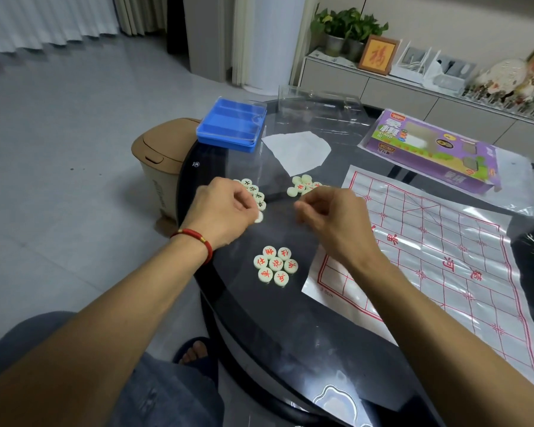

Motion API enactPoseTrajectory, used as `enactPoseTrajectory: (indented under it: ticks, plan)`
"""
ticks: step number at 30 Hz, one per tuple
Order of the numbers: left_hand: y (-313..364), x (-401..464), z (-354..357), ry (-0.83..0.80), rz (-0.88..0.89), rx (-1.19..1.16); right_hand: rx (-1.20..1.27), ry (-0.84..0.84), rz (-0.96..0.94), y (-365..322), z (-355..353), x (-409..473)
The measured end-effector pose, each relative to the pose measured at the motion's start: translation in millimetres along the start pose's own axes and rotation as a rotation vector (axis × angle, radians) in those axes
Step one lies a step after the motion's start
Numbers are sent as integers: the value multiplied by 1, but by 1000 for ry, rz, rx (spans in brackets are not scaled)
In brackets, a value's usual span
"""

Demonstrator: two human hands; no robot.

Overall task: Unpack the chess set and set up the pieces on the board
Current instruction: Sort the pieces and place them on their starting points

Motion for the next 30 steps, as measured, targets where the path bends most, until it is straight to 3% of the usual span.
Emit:
enactPoseTrajectory:
  ticks: [2, 7, 17, 19, 24, 30]
  plan:
    - [-6, 5, -3, 90, 29, 142, -159, 90, 35, 16, -8, 10]
    - [-3, 10, 2, 148, 78, 265, -456, 89, 55, 44, -14, 16]
    - [-2, 11, 2, 168, 144, 352, -617, 27, -102, 33, -7, 22]
    - [1, 8, 4, 157, 203, 325, -547, -28, -104, 30, -6, 21]
    - [13, -3, 10, 12, 199, 12, 77, -232, 113, 20, -11, 9]
    - [19, -12, 15, -169, 79, -305, 143, -290, 25, 6, -15, 0]
Point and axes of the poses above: each hand's wrist, its own x-axis towards the middle knuckle, its own z-axis out of the palm, y = z × x, the point moved 1 cm from there along x, towards the middle knuckle, and after that the axes turned 7 degrees about -x, right-handed, at the moved point
